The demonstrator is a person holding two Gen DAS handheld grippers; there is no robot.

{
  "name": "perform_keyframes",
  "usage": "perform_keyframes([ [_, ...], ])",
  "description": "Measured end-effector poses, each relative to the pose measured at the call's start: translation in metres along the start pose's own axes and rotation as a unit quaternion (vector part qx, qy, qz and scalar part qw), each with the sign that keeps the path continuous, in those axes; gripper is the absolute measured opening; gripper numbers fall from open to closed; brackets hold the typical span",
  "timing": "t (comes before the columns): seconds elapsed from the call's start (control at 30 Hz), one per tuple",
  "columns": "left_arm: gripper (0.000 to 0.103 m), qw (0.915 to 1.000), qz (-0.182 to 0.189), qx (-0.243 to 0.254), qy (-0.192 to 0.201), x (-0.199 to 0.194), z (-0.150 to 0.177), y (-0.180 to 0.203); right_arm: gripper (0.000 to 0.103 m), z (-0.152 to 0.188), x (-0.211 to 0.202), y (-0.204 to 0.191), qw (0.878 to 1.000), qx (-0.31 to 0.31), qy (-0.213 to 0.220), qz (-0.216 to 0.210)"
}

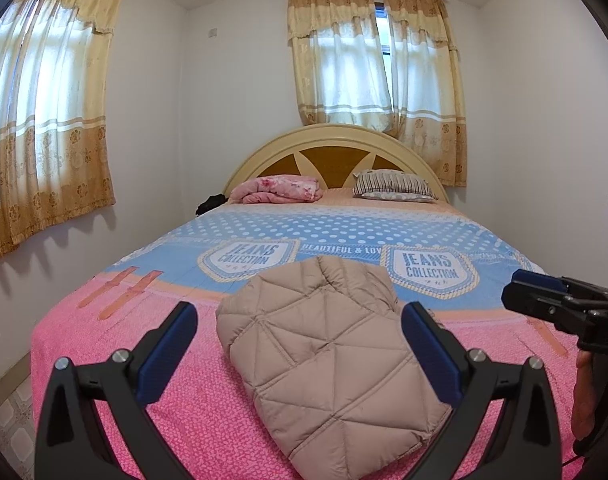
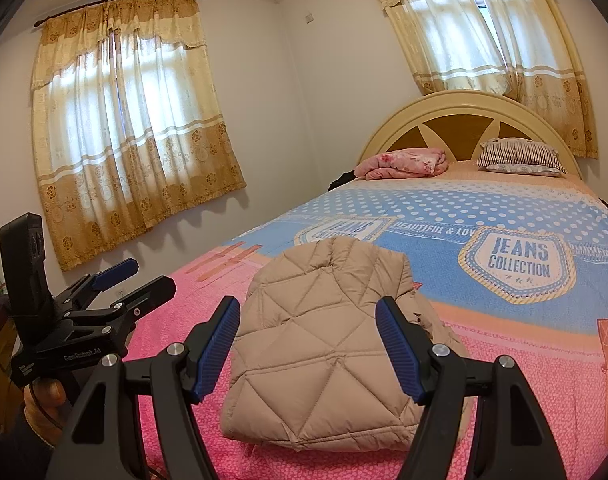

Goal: Fold large clothes

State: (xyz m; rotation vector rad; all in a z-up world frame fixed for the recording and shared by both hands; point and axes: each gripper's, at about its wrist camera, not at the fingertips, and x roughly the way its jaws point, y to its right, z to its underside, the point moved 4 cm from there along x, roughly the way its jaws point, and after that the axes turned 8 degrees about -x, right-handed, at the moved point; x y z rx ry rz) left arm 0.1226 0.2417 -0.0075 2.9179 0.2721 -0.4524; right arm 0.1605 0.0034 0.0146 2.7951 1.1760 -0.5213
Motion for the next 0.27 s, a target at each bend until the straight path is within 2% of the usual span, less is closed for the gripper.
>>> perform_keyframes([
  [0.27, 0.103, 0.9999, 0.01, 0.011, 0.005, -0.0001, 0.002, 0.0036, 0.071, 0.0023, -0.002, 0.0017, 1.0, 0.003, 0.0, 0.001],
])
